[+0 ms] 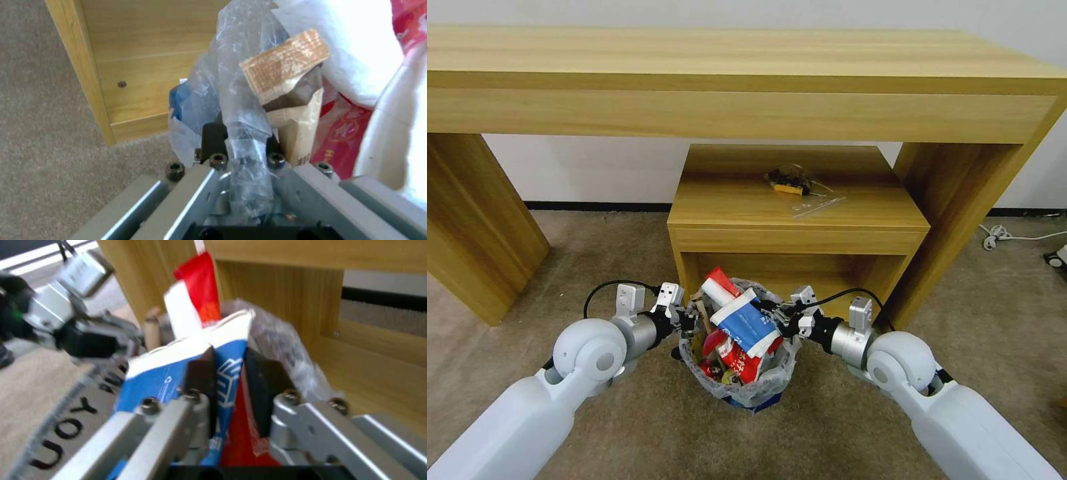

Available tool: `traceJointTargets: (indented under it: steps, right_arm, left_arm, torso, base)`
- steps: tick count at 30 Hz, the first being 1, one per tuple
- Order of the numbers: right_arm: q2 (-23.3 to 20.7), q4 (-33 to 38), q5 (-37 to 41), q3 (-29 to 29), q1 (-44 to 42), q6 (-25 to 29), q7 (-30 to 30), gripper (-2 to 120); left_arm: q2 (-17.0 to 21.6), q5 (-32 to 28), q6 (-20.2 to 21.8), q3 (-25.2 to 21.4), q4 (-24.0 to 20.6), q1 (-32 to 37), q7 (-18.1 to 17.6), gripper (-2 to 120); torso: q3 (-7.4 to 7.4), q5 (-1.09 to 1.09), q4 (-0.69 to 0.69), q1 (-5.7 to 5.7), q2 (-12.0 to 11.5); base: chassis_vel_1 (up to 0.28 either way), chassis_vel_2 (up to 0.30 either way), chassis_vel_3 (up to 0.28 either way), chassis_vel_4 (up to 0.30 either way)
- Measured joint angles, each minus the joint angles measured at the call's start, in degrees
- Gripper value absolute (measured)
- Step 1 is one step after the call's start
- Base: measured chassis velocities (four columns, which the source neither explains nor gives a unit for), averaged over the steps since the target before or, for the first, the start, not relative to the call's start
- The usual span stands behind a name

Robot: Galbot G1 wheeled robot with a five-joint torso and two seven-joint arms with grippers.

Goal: Pick up the trash bin and place the garbage on the floor into it.

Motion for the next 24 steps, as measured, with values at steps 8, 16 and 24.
traceJointTargets:
  steps: [8,16,24]
  right_arm:
    - [-0.56,2.1,2.78,0.77,-0.04,0.02,1.13,51]
    - [-0.64,3.21,3.08,2.71,-0.46,1.21,2.13,80]
    - [-0.85,8.29,-0.26,7.99,-6.69,4.58,6.14,100]
  left_arm:
    - [-0.55,-0.3,0.0,0.12,0.93,-0.3,0.07,0]
    - [-0.04,-0.8,-0.01,-1.16,1.82,0.1,-0.08,0]
    - [2.03,-0.84,-0.02,-3.78,2.28,1.93,0.43,0]
  torso:
    - [0.0,0.0,0.0,0.0,0.0]
    - [0.0,0.0,0.01,0.0,0.0]
    - [0.0,0.0,0.01,0.0,0.0]
  base:
    - [0.0,0.0,0.0,0.0]
    - [0.0,0.0,0.0,0.0]
    - [0.0,0.0,0.0,0.0]
